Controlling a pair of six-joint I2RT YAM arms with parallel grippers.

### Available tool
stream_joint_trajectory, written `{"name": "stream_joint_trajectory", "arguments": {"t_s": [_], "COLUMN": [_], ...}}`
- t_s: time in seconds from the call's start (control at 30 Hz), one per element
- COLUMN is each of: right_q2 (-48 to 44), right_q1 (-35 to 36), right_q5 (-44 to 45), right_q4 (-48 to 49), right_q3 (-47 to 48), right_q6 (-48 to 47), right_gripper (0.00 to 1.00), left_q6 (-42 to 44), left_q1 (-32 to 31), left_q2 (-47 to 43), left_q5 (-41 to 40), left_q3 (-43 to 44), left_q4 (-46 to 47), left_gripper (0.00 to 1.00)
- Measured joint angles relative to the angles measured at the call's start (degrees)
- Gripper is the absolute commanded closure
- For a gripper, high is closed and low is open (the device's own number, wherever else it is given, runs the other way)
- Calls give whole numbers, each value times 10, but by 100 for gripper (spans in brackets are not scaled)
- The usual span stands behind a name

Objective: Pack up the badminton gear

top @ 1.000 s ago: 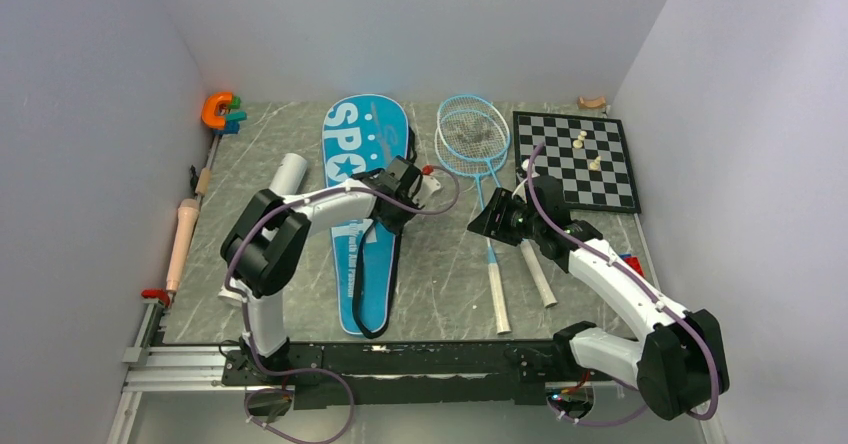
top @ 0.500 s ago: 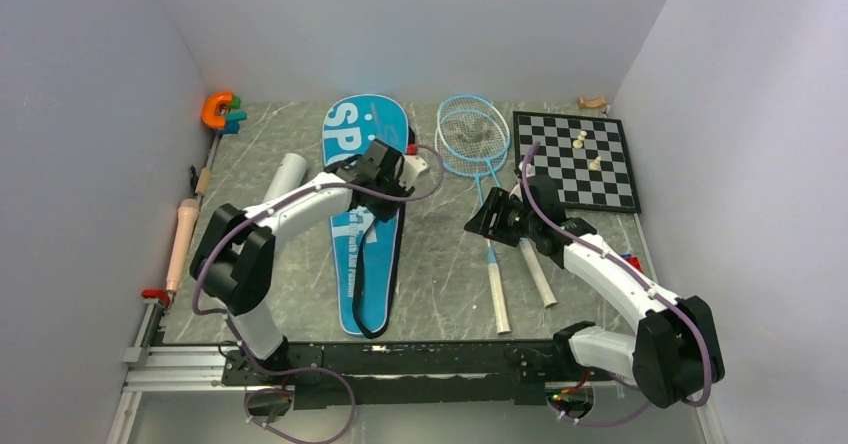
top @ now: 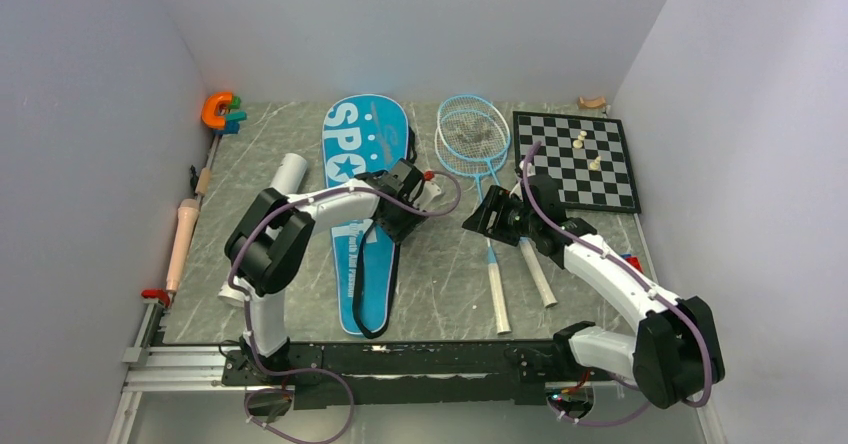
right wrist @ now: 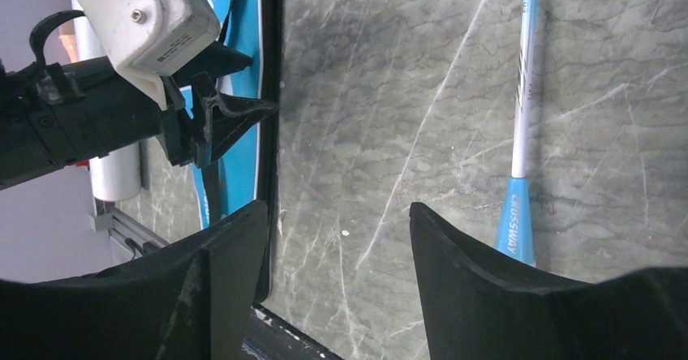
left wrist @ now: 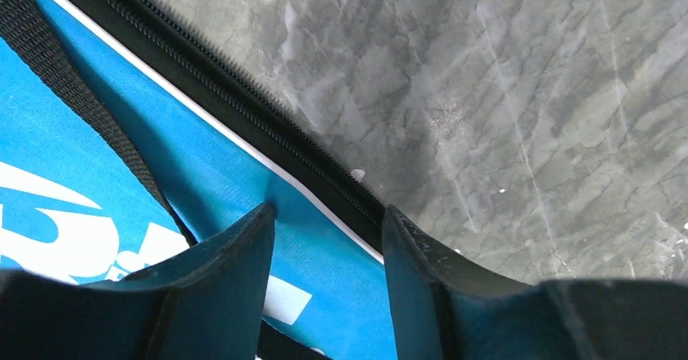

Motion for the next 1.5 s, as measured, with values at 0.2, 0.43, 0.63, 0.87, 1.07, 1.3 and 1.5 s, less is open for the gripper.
{"name": "stream_joint_trajectory", "arguments": {"t_s": [0.2, 0.43, 0.63, 0.87, 1.07, 1.3, 1.5], "right_q2": [-14, -32, -36, -35, -12, 57, 160], "right_q1": [0, 0, 0, 0, -1, 4, 34], "right_q5": [0, 5, 5, 5, 4, -21, -53], "right_q4": [0, -3, -5, -4, 8, 37, 91], "right_q3": [0, 0, 0, -1, -1, 22, 123], "right_q6": [2, 2, 2, 2, 4, 22, 53], "right_gripper": [38, 40, 41, 41, 41, 30, 25], "left_q6": [5, 1, -3, -4, -7, -7, -5], "left_q1": [-1, 14, 21, 36, 67, 89, 91], "left_q2": [3, 3, -1, -37, -119, -183, -211], "left_q5": [-7, 14, 25, 34, 62, 88, 131], "left_q3": [0, 0, 0, 0, 0, 0, 0], "left_q4": [4, 5, 3, -23, -45, -57, -89], "left_gripper": [77, 100, 100, 100, 100, 100, 100]}}
